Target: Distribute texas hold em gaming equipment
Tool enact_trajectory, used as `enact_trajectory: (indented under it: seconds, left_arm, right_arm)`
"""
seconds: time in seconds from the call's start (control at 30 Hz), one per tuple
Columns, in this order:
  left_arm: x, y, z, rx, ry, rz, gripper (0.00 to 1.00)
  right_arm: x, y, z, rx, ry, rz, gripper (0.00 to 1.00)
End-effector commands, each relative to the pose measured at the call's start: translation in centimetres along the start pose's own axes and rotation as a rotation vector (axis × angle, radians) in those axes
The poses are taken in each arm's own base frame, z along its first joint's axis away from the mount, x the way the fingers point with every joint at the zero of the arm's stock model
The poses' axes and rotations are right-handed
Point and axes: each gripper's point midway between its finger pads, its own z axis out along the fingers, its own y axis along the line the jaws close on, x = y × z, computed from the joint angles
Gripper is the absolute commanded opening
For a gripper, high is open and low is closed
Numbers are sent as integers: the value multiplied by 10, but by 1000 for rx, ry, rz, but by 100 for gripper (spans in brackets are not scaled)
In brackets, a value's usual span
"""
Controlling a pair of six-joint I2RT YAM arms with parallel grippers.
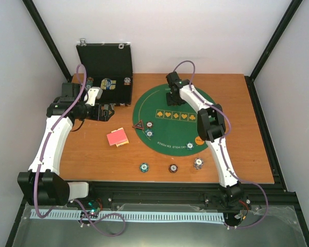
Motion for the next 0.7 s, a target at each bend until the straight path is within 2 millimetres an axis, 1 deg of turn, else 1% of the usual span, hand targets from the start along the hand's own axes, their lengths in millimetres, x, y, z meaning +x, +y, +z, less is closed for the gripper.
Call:
enact_trajectory:
  seconds: [0.0, 0.07, 0.17, 0.2, 0.23, 0.27, 0.3, 0.37, 0.4, 0.47, 0.53, 0.57, 0.6, 0.67]
  left_arm:
    - [-9, -2, -6, 3, -34, 31, 100]
    - [-9, -2, -7, 2, -36, 31, 100]
    - [-9, -2, -8, 2, -37, 32, 100]
    - [-9, -2, -8, 0, -37, 34, 100]
    - [-9, -2, -9, -3, -36, 34, 100]
    - [-9, -2, -10, -5, -38, 37, 100]
    - [-10, -2, -10, -7, -39, 37, 100]
    - [-10, -2, -12, -10, -40, 38, 100]
    - [-9, -2, -12, -11, -39, 38, 100]
    - [-10, -4, -15, -10, -43, 39, 100]
    - [-10, -5, -17, -9, -50, 39, 100]
    - [-10, -6, -17, -5, -52, 39, 100]
    - [-9, -7, -18, -2, -53, 38, 100]
    - [-8, -7, -17, 1, -52, 34, 100]
  right_arm:
    - [-9, -1, -14, -6, -18, 2, 58]
    - [-16, 0, -32, -12, -41, 2, 61]
    - [-23, 2, -60, -16, -72, -6, 62]
    - [-27, 4, -75, -21, -93, -10, 62]
    - [-28, 6, -88, -26, -106, -13, 62]
    - [-23, 9, -96, -25, -105, -22, 62]
    - [-21, 12, -109, -23, -117, -28, 62]
    - [0, 17, -124, -16, -111, -48, 63]
    - [9, 21, -136, -20, -120, -57, 63]
    - [39, 28, -154, -23, -118, -75, 64]
    - [75, 37, -170, -35, -117, -99, 66]
    - [96, 48, -179, -48, -113, -121, 68]
    - [118, 49, -181, -46, -91, -128, 69]
    - [162, 61, -188, -72, -53, -149, 70]
